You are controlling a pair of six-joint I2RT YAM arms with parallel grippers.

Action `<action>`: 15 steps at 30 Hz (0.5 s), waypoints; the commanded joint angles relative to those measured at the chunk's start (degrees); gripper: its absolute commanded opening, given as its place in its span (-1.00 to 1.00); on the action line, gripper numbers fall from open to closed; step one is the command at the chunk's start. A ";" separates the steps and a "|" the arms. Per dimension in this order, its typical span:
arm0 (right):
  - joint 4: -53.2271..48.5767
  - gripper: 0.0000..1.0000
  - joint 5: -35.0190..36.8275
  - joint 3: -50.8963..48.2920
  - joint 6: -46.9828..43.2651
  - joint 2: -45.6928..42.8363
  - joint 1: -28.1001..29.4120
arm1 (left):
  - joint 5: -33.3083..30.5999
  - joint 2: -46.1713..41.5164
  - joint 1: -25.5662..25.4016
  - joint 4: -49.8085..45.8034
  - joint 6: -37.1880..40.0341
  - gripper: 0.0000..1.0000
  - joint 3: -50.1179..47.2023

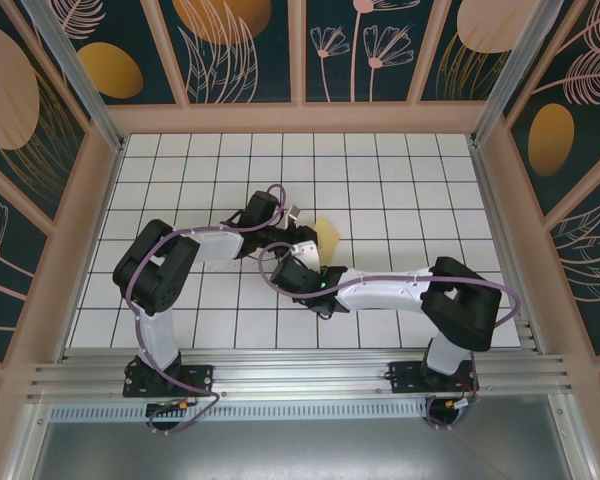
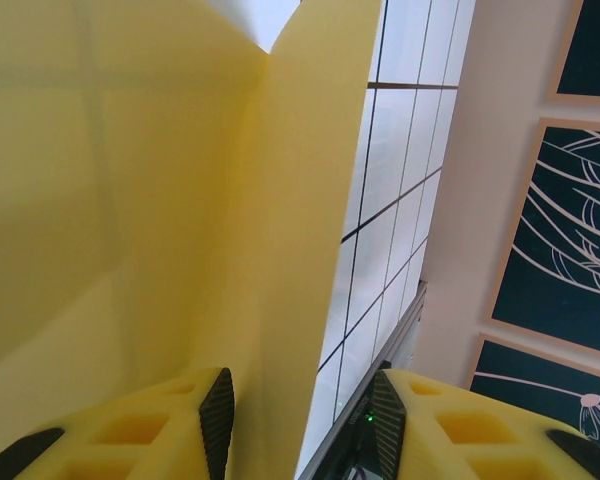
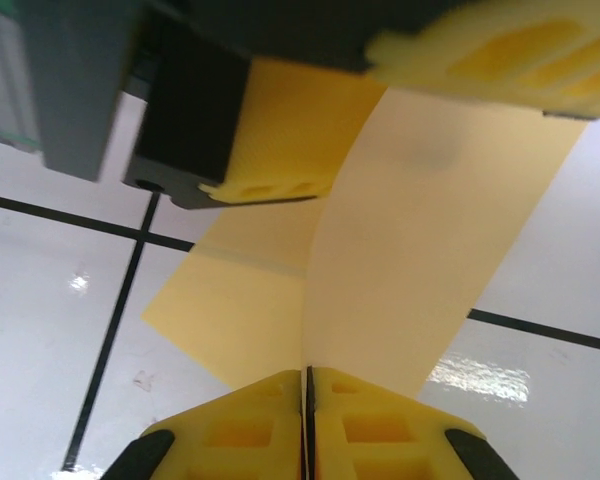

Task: Fold a paper plane with a square sheet of paper (pick it up from the middle)
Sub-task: Fold the triangle a second time at the center of the table.

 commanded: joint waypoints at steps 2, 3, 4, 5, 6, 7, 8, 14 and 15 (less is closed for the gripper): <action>2.42 -0.69 -1.32 -0.56 -1.23 -1.18 -0.34 | -0.14 -0.45 -0.36 -1.05 1.19 -0.11 1.58; 2.58 -0.68 -1.25 -0.49 -1.19 -1.13 -0.33 | -0.04 -0.40 -0.36 -1.00 1.15 -0.11 1.59; 2.20 -0.69 -0.66 -0.24 -0.78 -0.86 -0.40 | -0.07 -0.36 -0.36 -1.02 1.20 -0.11 1.59; 1.85 -0.68 -0.29 -0.06 -0.55 -0.53 -0.42 | -0.03 -0.40 -0.36 -1.00 1.19 -0.11 1.51; 1.62 -0.68 -0.09 0.11 -0.53 -0.37 -0.39 | -0.07 -0.40 -0.35 -1.01 1.20 -0.11 1.48; 1.50 -0.65 0.05 0.32 -0.56 -0.08 -0.38 | -0.01 -0.43 -0.35 -1.13 1.27 -0.11 1.43; 1.65 -0.66 0.06 0.41 -0.61 0.11 -0.37 | -0.03 -0.32 -0.29 -1.15 1.27 -0.11 1.50; 3.21 -0.55 -0.38 0.71 -0.90 0.43 -0.38 | 0.11 -0.15 -0.36 -1.17 1.36 -0.11 1.59; 3.49 -0.52 -0.41 0.63 -0.91 0.40 -0.36 | 0.23 -0.12 -0.36 -1.19 1.35 -0.11 1.59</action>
